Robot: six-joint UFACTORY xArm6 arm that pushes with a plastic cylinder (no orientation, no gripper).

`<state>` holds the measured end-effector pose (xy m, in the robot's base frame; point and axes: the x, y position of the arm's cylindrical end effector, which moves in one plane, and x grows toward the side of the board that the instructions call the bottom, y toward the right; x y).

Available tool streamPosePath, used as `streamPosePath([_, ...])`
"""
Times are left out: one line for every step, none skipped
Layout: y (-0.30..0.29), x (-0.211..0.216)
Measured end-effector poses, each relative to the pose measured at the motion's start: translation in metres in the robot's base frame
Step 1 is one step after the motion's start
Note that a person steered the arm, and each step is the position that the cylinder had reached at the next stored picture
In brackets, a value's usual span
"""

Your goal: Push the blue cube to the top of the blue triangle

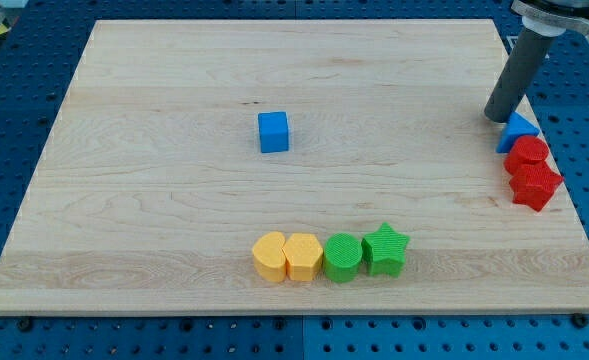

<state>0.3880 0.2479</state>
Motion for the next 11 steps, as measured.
streamPosePath([0.005, 0.005])
streamPosePath([0.007, 0.006])
streamPosePath([0.004, 0.000])
streamPosePath([-0.034, -0.001])
streamPosePath([-0.083, 0.002])
streamPosePath([-0.119, 0.015])
streamPosePath([-0.144, 0.035])
streamPosePath([-0.171, 0.037])
streamPosePath([-0.197, 0.037])
streamPosePath([-0.206, 0.047])
streamPosePath([-0.219, 0.069])
